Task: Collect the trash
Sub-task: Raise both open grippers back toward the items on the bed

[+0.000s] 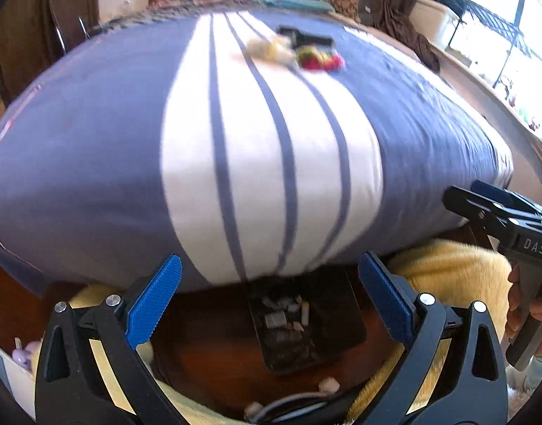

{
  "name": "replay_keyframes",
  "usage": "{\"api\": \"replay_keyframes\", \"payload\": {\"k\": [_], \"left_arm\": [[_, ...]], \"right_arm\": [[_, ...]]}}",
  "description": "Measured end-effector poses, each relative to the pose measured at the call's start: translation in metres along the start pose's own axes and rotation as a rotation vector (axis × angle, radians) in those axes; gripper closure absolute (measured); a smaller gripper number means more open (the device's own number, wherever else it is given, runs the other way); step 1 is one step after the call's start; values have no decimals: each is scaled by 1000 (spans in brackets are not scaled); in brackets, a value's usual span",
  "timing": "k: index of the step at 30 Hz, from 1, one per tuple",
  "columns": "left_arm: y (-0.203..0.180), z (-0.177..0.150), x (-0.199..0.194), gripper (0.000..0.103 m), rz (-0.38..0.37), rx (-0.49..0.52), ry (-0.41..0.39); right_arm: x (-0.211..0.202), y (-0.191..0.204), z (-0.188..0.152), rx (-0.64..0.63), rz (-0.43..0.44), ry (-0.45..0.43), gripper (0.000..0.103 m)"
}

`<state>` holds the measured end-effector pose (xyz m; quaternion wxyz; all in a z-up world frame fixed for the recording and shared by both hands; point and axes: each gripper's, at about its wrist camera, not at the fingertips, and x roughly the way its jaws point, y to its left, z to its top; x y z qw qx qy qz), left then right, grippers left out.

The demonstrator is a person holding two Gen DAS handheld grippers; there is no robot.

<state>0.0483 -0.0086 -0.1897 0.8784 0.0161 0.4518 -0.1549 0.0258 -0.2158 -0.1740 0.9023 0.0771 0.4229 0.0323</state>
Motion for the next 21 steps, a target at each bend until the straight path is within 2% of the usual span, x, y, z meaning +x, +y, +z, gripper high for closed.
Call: {"api": "replay_keyframes", "payload": {"k": [10, 21], "left_arm": [[19, 61, 5, 8, 47, 0, -68], [24, 111, 56, 8, 60, 14, -39]], "right_arm": [[11, -8, 55, -27, -50, -51, 4], [68, -9, 114, -35, -36, -36, 4]]}}
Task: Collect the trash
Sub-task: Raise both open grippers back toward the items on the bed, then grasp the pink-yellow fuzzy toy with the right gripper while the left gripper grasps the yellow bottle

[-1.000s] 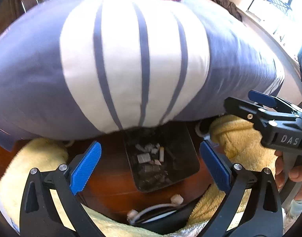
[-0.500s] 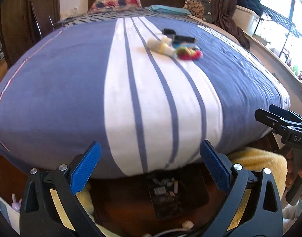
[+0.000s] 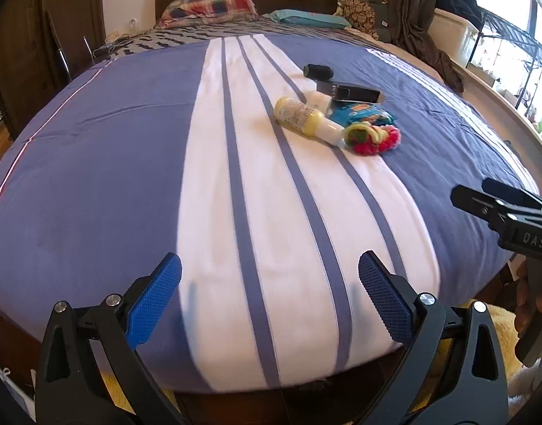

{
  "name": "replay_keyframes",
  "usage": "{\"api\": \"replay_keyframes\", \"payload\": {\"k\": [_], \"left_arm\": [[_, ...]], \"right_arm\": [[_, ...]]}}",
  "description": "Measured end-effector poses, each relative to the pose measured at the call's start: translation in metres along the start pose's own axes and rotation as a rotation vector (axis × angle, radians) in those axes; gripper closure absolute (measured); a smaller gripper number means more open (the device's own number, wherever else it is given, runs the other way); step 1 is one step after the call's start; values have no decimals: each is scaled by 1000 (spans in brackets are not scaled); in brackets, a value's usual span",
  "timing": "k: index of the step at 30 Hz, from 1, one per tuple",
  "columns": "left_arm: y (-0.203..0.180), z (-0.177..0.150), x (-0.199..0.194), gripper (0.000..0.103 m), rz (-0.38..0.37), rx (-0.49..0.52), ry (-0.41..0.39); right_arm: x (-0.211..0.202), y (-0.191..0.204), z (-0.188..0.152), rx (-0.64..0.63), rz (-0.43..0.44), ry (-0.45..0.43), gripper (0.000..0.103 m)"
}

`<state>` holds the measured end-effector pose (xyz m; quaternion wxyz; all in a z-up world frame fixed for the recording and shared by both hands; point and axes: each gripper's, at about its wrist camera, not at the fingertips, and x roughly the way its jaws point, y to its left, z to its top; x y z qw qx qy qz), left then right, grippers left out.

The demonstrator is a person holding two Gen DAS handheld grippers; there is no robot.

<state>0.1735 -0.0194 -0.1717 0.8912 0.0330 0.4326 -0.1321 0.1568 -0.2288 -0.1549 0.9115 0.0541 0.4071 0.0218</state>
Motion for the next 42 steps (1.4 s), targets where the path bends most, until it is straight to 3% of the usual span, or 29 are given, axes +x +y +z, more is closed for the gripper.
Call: {"api": "replay_keyframes", "payload": {"k": [15, 19, 21, 23, 30, 37, 42], "left_arm": [[3, 28, 36, 8, -13, -1, 20], [0, 36, 44, 8, -13, 7, 23], [0, 41, 48, 8, -16, 7, 22], [-1, 46, 51, 8, -16, 5, 21], [-9, 73, 71, 8, -30, 21, 23], [-29, 99, 104, 8, -48, 101, 46], [-29, 118, 122, 8, -25, 107, 53]], "right_arm": [[93, 32, 63, -95, 23, 68, 7], [99, 33, 72, -114, 46, 74, 17], [102, 32, 76, -120, 64, 75, 29], [103, 32, 77, -129, 84, 74, 49], [90, 19, 73, -115, 92, 51, 52], [72, -13, 59, -57, 95, 30, 52], [67, -23, 55, -35, 106, 17, 52]]}}
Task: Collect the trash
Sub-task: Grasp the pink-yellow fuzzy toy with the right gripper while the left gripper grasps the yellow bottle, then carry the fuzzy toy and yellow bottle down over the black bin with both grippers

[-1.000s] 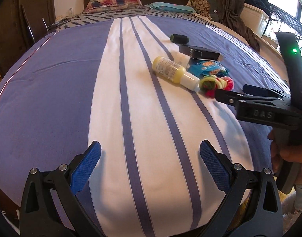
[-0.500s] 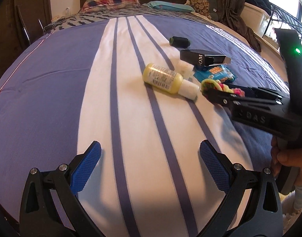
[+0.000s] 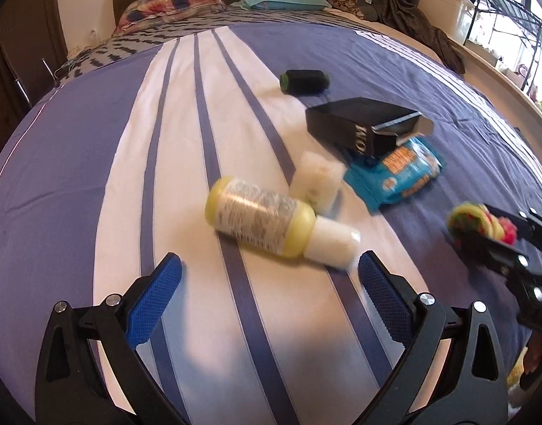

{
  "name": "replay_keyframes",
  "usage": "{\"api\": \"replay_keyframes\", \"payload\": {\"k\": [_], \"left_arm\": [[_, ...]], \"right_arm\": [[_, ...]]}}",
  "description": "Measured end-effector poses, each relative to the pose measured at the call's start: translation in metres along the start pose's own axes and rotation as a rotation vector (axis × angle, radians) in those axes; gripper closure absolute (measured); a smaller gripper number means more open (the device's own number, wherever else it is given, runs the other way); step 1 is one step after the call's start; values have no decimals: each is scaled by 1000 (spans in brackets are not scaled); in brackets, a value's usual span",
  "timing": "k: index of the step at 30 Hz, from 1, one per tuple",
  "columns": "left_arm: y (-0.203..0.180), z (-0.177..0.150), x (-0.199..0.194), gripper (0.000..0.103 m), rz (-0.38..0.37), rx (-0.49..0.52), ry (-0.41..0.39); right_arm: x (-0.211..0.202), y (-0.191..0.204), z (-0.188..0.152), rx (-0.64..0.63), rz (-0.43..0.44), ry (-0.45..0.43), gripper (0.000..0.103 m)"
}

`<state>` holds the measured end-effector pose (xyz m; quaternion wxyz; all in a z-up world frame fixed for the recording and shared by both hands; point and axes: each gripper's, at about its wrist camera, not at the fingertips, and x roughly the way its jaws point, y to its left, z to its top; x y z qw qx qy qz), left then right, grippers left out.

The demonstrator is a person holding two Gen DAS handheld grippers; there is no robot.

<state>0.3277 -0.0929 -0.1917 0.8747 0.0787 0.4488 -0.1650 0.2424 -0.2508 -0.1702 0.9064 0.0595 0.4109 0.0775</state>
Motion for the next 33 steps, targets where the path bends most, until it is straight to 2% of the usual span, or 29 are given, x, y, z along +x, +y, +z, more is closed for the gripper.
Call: {"api": "replay_keyframes", "payload": {"k": [7, 8, 10, 11, 15, 20, 26, 33], "left_arm": [[3, 19, 18, 8, -4, -12, 1], [4, 21, 19, 10, -10, -15, -5], [4, 24, 21, 21, -18, -18, -9], [5, 24, 20, 23, -19, -20, -11], [4, 20, 16, 23, -7, -26, -15], [2, -2, -3, 23, 3, -49, -19], [-1, -45, -45, 23, 3, -78, -37], [-7, -86, -114, 23, 2, -125, -129]], "right_arm": [[1, -3, -2, 18, 2, -9, 52], [1, -3, -2, 18, 1, -10, 52], [1, -2, -1, 18, -3, -9, 52], [1, -2, -1, 18, -4, -9, 52], [-3, 1, -1, 21, -9, -13, 52], [-16, 10, -8, -11, -57, -29, 52], [-40, 21, -18, -16, -51, -50, 52], [-88, 43, -37, -12, -23, -109, 52]]}}
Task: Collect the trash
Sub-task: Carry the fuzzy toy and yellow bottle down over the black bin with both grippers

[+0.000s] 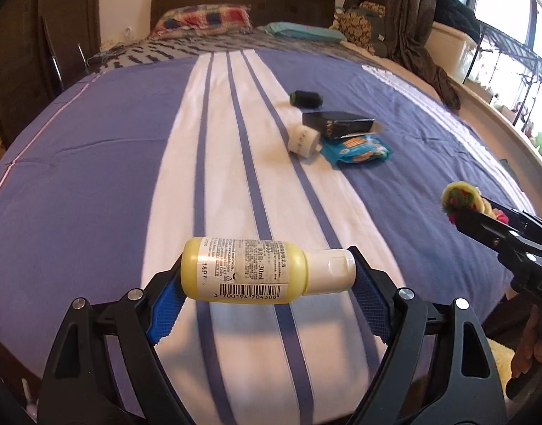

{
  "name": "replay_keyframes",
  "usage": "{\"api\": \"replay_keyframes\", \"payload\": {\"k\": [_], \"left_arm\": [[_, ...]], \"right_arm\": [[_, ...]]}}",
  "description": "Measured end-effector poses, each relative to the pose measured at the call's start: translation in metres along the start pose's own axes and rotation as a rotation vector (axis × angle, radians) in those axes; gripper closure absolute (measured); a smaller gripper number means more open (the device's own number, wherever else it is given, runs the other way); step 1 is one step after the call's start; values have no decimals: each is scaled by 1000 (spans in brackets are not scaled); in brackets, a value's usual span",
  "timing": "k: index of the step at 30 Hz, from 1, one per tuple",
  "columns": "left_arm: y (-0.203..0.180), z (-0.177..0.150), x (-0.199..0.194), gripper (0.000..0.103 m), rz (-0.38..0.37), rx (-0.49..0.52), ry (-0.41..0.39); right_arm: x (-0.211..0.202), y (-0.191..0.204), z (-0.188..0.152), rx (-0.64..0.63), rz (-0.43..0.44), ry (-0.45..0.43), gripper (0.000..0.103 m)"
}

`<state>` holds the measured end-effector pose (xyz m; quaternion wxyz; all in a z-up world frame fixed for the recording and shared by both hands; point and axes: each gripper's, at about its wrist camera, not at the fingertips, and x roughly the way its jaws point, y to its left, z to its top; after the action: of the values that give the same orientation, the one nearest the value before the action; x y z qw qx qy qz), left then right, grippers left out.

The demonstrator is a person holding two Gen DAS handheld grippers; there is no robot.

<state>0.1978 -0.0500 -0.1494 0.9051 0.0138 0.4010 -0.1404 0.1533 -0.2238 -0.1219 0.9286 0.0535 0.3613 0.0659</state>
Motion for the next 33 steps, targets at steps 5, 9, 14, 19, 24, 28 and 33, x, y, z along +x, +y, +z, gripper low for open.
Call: {"api": "replay_keyframes", "payload": {"k": [5, 9, 14, 19, 24, 28, 33], "left_arm": [[-7, -23, -45, 23, -7, 0, -53], [-10, -46, -69, 23, -11, 4, -63], [-11, -82, -83, 23, 1, 2, -45], [-7, -120, -85, 23, 15, -5, 7], [-3, -156, -77, 23, 7, -22, 62], [0, -181, -61, 23, -22, -51, 118], [-13, -208, -36, 23, -38, -13, 206]], "right_arm": [[-34, 15, -18, 7, 26, -31, 52], [-54, 28, -37, 13, 50, -37, 52], [-66, 41, -70, -1, 70, -6, 52], [-69, 42, -101, 19, 68, 30, 52], [-61, 39, -137, 37, 54, 89, 52], [-45, 31, -165, 57, 51, 162, 52], [-27, 24, -186, 74, 41, 225, 52]]}}
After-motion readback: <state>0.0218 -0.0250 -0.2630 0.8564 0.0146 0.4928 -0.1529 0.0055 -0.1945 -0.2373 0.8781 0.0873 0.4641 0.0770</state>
